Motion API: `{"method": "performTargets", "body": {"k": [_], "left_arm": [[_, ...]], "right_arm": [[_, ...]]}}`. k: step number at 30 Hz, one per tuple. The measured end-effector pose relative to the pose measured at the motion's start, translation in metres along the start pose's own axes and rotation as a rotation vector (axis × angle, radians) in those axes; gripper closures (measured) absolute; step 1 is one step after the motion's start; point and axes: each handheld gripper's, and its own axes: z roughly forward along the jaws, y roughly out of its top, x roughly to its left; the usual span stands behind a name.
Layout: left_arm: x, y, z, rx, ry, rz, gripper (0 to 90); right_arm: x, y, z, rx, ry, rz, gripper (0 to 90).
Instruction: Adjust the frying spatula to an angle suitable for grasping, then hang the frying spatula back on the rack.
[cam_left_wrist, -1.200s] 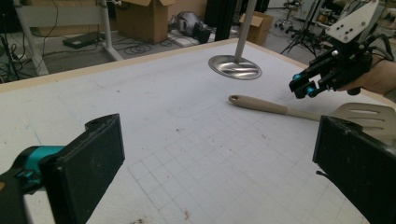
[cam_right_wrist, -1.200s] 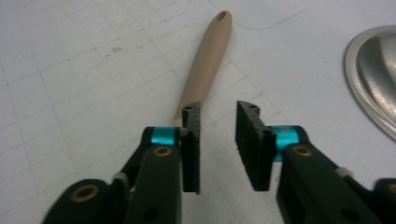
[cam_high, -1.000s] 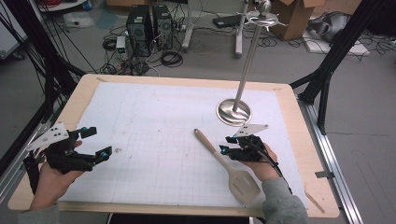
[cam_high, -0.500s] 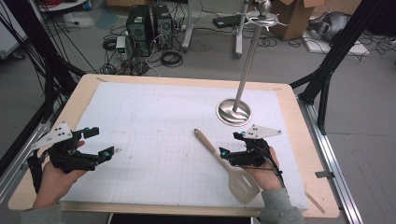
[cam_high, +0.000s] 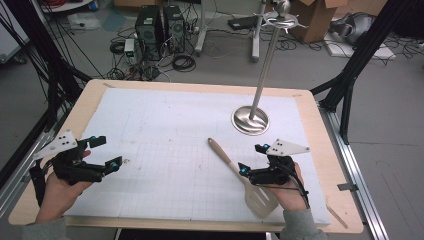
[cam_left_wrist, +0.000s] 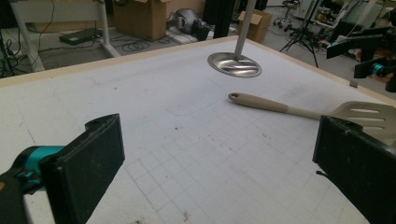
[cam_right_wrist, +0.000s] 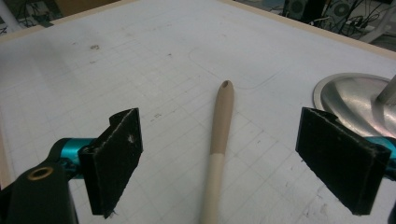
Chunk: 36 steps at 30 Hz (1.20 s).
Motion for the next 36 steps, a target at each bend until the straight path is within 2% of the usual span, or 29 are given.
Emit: {"method": "performTargets", "body": {"k": [4, 14, 25, 36], "left_arm": [[0.0, -0.002, 0.001, 0.008, 0.003, 0.001, 2.6], [-0.002, -0.005, -0.006, 0.008, 0.025, -0.003, 2.6], [-0.002, -0.005, -0.006, 0.016, 0.027, -0.002, 2.6], [-0.001, -0.005, -0.005, 0.013, 0.021, -0.002, 2.6]], "right_arm": [[0.0, 0.001, 0.001, 0.004, -0.001, -0.007, 13.7], [-0.002, 0.001, 0.011, 0.053, -0.001, -0.013, 13.7], [-0.003, 0.004, 0.009, 0.035, -0.009, -0.011, 13.7], [0.009, 0.005, 0.024, 0.071, -0.009, -0.03, 13.7]]}}
